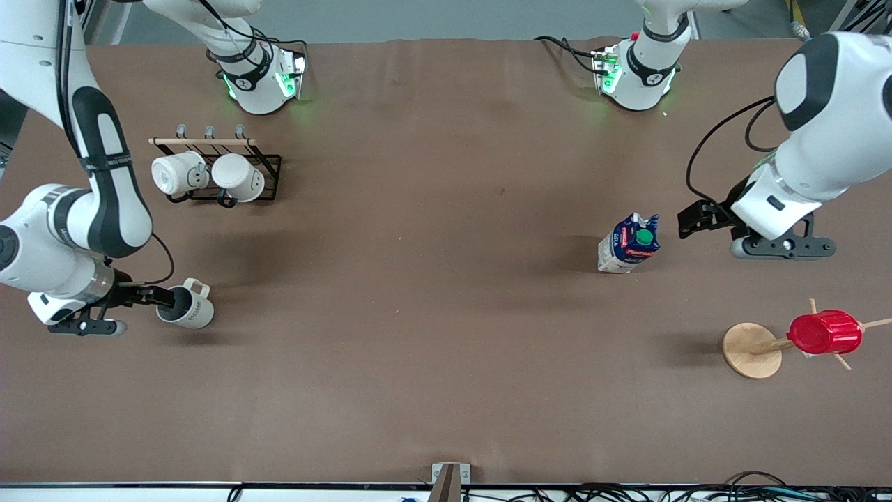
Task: Place cup and milk on table
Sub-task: 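Grasp the white mug with the right gripper while the left gripper grasps the carton, then carry the mug upright to mid-table while the left gripper lifts the carton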
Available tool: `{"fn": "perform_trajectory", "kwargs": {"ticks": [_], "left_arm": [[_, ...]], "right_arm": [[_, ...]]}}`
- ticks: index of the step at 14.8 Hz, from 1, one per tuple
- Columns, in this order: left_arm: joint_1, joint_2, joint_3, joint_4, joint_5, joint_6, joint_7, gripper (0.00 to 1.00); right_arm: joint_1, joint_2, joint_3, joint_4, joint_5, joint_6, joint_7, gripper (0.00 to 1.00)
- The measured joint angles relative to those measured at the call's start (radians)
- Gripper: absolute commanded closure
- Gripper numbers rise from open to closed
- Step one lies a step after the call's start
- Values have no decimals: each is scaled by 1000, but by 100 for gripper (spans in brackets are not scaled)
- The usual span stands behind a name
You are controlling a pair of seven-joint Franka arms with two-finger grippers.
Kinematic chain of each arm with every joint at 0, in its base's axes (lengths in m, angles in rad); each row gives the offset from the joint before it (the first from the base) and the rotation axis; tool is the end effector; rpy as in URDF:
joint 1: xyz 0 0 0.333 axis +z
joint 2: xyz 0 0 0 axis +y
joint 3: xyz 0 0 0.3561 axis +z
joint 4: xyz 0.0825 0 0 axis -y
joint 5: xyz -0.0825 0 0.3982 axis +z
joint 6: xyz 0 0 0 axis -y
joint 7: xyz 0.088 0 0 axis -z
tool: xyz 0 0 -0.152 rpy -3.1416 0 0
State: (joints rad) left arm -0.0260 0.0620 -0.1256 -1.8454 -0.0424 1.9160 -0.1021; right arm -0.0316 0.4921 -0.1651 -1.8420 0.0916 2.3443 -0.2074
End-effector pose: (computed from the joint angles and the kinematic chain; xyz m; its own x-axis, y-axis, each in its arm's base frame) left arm 0.5894 -0.0936 0.4788 0.9994 -0.0350 0.0038 -0.0351 -0.9982 0.0484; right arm 0.6649 -0.1218 0.2450 0.9993 -0.0327 0.0160 -0.0329 -0.9994 0.0147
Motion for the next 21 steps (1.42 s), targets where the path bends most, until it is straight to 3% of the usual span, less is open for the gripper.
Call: {"fn": "perform_trajectory", "kwargs": {"ticks": [2,4,5,12,17,19,21], "left_arm": [[-1,0,-2,-60,0,62,0,3],[-4,0,-5,-102,0,101,0,3],[-6,0,-7,-117,0,112,0,4],[-12,-1,-34,-261,0,232,1,4],[-12,-1,-37,-311,0,263,1,5],[-13,-1,-37,-319,0,265,1,5],[-13,1,-39,-325,0,272,1,5]], "right_arm": [[0,18,1,-16,3,54,-3,39],[1,35,2,-18,5,82,-12,86],[1,38,3,-18,6,85,-14,98],[7,33,6,9,47,53,-72,100],[106,-65,16,136,49,-237,-30,100],[172,-89,50,169,51,-295,69,100],[233,-89,127,183,42,-294,220,100]]}}
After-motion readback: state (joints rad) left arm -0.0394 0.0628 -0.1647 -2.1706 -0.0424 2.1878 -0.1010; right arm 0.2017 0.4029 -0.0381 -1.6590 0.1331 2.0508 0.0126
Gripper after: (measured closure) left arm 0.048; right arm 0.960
